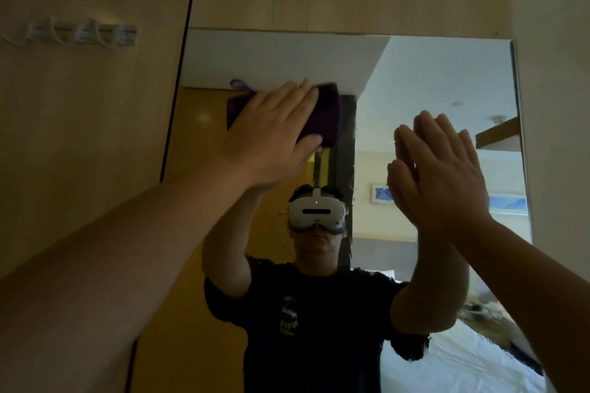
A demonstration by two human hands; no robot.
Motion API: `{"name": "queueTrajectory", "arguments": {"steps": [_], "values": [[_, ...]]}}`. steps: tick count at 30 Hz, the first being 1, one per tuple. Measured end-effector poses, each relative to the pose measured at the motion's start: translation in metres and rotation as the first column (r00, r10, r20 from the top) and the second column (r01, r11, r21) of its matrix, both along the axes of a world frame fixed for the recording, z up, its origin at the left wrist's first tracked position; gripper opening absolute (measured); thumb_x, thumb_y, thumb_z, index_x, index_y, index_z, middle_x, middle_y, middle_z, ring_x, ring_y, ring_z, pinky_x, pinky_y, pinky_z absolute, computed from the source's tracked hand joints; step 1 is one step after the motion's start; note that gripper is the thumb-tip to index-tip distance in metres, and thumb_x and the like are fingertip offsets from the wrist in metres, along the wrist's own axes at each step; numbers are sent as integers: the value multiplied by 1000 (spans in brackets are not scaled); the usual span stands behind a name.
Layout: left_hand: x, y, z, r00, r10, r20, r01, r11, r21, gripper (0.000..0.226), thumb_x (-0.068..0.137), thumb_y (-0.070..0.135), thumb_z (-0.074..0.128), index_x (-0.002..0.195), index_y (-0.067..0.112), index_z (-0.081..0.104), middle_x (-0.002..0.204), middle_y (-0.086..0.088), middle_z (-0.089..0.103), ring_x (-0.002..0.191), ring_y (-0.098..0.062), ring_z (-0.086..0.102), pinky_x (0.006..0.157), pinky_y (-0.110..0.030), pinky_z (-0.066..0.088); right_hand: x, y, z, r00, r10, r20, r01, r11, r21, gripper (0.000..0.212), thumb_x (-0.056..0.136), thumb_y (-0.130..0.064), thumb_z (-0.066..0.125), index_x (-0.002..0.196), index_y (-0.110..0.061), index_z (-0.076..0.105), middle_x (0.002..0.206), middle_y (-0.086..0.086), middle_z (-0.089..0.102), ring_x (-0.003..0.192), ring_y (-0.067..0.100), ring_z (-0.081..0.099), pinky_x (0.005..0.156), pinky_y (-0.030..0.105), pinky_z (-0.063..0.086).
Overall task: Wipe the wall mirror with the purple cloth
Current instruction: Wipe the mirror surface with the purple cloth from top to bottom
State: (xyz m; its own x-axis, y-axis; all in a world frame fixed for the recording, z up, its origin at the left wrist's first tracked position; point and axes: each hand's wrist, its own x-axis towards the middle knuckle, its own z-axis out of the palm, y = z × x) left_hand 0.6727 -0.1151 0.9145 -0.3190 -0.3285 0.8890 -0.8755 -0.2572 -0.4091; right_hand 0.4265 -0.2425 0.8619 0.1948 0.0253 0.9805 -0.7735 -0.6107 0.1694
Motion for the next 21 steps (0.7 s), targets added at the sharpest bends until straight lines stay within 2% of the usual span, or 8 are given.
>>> {"name": "queueTrajectory", "arguments": {"steps": [5,9,15,18,21], "values": [[8,4,-99,998,0,56,0,1000,-2,74,103,61,18,153,7,28,161,-12,25,148,-30,27,120,-50,23,0,2,0,999,32,4,-32,999,-5,58,99,-49,28,146,-18,41,159,14,30,150,34,17,121,57,15],[12,5,-152,997,-35,72,35,999,3,70,104,58,22,151,7,34,160,-12,30,145,-32,33,116,-52,29,0,2,0,1000,25,4,-25,1000,1,59,99,-49,27,147,-19,40,160,14,28,151,33,16,122,55,13],[16,2,-163,989,-6,148,17,997,-69,58,100,48,49,145,11,44,147,-11,48,123,-32,53,100,-47,42,-13,2,3,996,84,-28,-83,996,32,55,99,-46,33,145,-18,42,160,13,28,151,32,14,122,51,9],[16,2,-159,982,-13,188,33,994,-105,54,99,45,49,142,12,44,138,-11,53,115,-31,56,94,-45,43,-38,-2,4,1000,24,4,-24,1000,4,54,99,-44,35,146,-16,41,160,16,26,151,33,12,121,53,8],[15,3,-150,972,-29,233,59,991,-123,48,103,41,45,140,11,47,131,-11,57,111,-31,56,92,-43,43,-55,-9,1,999,-52,4,52,997,50,58,99,-49,28,149,-21,36,162,15,21,152,33,9,121,56,9]]}}
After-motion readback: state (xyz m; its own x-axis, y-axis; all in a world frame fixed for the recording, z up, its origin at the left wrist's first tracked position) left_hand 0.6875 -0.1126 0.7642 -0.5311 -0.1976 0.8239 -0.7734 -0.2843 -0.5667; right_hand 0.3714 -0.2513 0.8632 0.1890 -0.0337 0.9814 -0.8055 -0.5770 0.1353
